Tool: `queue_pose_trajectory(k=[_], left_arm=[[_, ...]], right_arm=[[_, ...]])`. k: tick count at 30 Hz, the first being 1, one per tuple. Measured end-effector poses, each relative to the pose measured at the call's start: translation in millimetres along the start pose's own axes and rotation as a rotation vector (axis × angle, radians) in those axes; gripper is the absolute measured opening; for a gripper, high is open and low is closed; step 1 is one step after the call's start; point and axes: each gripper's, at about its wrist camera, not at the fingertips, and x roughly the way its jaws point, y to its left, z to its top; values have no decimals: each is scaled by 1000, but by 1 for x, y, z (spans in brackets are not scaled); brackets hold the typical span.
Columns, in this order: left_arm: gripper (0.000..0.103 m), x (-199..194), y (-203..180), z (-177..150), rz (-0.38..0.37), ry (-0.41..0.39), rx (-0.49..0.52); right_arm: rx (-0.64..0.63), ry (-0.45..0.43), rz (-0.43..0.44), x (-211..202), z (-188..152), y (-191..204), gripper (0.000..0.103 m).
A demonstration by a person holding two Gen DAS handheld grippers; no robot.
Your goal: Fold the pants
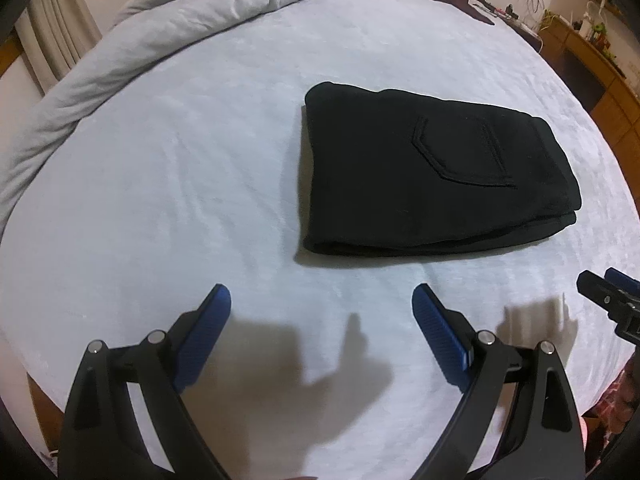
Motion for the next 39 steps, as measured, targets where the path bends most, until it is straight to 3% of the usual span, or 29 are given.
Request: queue_pose_trajectory(k=[12, 39], left_arm=[[91, -18, -3, 4, -11, -32, 20], [92, -14, -14, 1, -41, -9, 19]], right_arm=[[-5, -9, -3, -7, 2, 10, 99], [4, 17, 5, 1, -2, 15, 99]])
